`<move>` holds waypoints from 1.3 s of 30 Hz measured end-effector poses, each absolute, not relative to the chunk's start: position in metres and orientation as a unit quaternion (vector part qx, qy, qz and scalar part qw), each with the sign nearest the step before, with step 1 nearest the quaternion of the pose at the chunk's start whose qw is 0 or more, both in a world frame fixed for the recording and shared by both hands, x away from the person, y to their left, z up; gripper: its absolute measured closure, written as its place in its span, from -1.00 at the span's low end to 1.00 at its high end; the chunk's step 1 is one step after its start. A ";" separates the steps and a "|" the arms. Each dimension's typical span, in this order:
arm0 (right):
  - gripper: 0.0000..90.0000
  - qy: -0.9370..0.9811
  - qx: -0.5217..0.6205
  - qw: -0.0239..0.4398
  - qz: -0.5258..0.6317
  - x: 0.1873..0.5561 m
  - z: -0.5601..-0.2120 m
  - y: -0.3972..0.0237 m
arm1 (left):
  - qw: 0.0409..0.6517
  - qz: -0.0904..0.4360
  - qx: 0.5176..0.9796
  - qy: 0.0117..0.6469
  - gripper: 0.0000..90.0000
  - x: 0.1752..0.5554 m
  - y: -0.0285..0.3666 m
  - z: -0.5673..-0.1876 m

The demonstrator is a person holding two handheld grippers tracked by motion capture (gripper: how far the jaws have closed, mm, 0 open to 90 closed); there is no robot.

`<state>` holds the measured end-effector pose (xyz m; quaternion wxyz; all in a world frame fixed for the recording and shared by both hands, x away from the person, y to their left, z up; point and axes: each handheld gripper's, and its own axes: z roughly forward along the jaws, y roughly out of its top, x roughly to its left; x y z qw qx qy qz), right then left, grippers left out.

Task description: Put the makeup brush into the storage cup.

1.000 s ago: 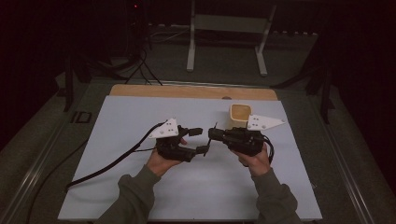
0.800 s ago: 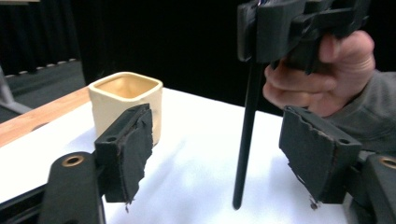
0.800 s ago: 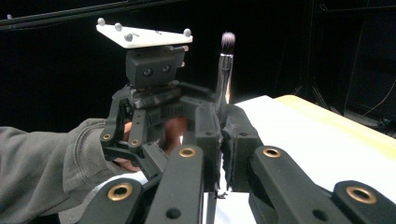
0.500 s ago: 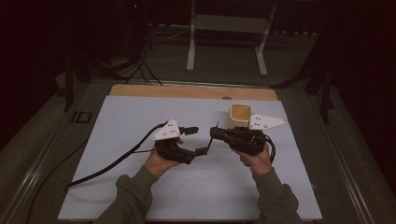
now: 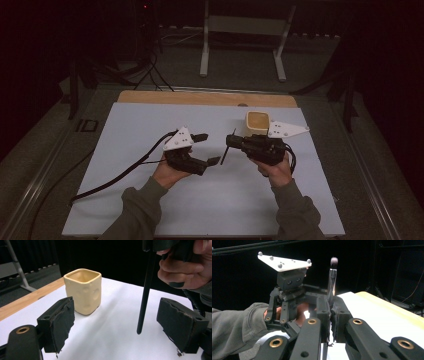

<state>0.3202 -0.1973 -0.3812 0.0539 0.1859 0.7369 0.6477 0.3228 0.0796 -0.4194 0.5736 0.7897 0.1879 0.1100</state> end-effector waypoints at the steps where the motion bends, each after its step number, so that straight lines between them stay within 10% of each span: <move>1: 0.90 0.737 0.186 0.054 0.647 0.320 -0.381 -0.197 | 0.573 0.110 0.789 0.190 -0.65 0.323 0.080 -0.419; 39: 0.90 0.727 0.225 0.089 0.643 0.333 -0.373 -0.214 | 0.543 0.170 0.787 0.240 -0.64 0.325 0.109 -0.407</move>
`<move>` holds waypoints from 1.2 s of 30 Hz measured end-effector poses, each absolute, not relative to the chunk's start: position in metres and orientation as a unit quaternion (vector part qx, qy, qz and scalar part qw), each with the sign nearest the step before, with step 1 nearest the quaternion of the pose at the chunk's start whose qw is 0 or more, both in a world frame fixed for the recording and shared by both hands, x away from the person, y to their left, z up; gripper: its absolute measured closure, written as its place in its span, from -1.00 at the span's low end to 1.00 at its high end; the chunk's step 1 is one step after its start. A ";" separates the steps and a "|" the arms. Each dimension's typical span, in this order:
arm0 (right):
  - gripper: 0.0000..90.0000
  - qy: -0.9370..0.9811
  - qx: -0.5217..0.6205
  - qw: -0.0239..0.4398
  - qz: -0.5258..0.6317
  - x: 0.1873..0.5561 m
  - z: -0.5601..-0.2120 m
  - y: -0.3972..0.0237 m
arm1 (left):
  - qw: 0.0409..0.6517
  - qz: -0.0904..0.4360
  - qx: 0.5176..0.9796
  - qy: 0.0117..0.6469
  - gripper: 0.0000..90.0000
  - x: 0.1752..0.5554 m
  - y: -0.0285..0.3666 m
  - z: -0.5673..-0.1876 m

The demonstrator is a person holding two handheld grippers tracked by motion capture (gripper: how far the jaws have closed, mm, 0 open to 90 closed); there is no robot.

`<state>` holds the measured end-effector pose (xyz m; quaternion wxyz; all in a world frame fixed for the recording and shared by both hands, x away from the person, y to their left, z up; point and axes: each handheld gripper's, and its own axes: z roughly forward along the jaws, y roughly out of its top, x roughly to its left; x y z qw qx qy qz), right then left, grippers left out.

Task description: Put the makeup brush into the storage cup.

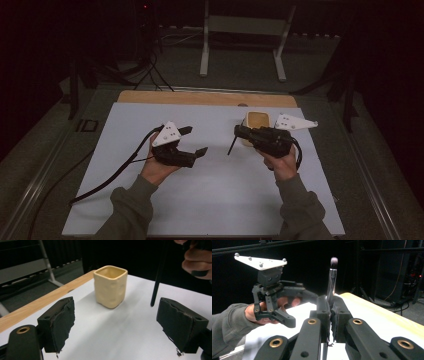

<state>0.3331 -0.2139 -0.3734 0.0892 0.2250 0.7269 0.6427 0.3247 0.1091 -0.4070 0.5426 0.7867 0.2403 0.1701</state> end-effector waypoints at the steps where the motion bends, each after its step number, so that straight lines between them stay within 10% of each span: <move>1: 0.90 0.726 0.226 0.091 0.643 0.334 -0.373 -0.215 | 0.542 0.171 0.786 0.242 -0.64 0.324 0.111 -0.407; 36: 0.90 0.718 0.271 0.133 0.627 0.347 -0.371 -0.234 | 0.511 0.227 0.787 0.262 -0.71 0.299 0.152 -0.407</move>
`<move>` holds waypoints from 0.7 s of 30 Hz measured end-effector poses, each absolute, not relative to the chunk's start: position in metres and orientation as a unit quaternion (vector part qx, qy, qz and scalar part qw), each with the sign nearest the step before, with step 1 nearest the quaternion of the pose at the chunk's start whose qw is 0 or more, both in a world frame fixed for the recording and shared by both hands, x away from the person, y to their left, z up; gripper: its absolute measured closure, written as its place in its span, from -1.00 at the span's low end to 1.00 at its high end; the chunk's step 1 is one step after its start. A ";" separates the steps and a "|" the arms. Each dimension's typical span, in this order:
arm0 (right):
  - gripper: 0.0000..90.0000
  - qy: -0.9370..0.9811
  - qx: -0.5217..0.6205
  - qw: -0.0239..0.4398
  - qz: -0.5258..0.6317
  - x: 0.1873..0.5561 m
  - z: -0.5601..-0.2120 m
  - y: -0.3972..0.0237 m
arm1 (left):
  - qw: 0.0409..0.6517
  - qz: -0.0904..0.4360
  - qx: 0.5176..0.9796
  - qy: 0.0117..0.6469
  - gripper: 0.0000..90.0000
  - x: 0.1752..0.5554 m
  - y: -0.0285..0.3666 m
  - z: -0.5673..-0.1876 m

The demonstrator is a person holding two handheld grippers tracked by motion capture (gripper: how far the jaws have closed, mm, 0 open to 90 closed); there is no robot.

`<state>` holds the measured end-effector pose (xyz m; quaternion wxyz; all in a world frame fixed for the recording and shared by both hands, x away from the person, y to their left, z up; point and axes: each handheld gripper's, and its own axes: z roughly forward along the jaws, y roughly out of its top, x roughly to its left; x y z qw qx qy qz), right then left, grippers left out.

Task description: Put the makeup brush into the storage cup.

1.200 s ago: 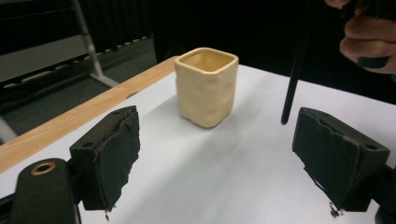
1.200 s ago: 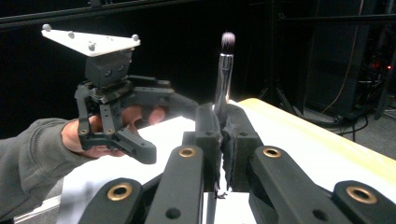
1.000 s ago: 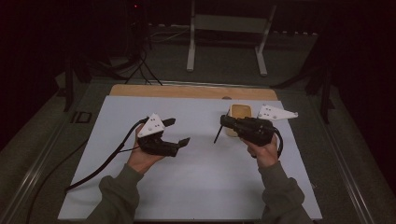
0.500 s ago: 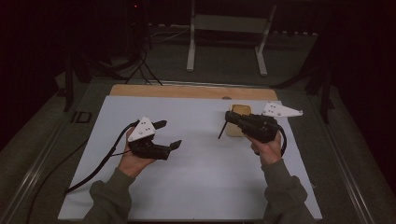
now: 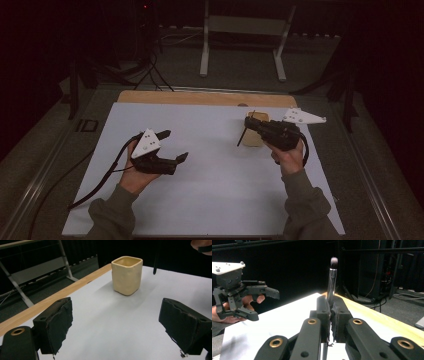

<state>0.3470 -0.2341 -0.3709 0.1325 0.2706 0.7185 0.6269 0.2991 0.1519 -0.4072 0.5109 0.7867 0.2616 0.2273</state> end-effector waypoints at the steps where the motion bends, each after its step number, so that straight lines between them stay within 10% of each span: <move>1: 0.90 0.718 0.271 0.133 0.627 0.347 -0.371 -0.235 | 0.510 0.229 0.786 0.264 -0.71 0.299 0.153 -0.408; 21: 0.90 0.713 0.283 0.148 0.624 0.352 -0.366 -0.242 | 0.496 0.243 0.776 0.303 -0.72 0.290 0.174 -0.418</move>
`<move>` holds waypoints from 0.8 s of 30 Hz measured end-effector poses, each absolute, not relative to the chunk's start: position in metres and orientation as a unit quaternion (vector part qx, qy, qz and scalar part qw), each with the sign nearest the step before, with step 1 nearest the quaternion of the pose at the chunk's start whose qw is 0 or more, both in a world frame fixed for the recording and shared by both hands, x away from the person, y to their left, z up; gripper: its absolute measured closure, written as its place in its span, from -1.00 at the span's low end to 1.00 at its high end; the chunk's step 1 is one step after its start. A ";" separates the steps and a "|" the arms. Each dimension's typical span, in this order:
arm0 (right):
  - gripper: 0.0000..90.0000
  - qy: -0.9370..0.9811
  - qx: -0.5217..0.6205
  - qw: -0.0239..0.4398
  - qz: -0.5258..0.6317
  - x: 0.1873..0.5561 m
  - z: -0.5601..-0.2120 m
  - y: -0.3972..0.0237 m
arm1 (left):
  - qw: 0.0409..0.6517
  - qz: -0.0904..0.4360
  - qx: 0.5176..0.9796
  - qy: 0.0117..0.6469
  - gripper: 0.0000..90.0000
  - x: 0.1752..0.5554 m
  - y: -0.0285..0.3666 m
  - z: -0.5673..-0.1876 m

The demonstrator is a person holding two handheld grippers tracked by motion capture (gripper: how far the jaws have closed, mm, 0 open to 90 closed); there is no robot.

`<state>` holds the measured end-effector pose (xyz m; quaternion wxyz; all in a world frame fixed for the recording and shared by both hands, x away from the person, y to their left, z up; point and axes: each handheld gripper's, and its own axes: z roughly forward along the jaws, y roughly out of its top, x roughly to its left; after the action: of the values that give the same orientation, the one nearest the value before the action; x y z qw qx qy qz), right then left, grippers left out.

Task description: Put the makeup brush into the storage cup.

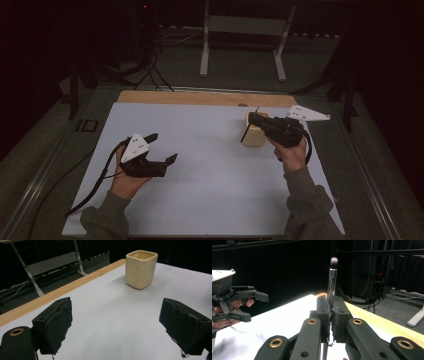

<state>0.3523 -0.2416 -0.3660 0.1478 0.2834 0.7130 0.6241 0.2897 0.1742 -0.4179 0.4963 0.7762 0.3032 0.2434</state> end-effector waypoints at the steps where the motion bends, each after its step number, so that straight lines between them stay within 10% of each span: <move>1: 0.90 0.713 0.284 0.149 0.624 0.353 -0.366 -0.242 | 0.496 0.242 0.776 0.305 -0.73 0.289 0.175 -0.419; 24: 0.90 0.705 0.306 0.173 0.616 0.360 -0.361 -0.254 | 0.466 0.262 0.785 0.315 -0.79 0.278 0.183 -0.421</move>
<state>0.3604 -0.2543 -0.3607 0.1730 0.3060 0.7050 0.6159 0.2784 0.1833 -0.4206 0.4655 0.7846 0.3149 0.2618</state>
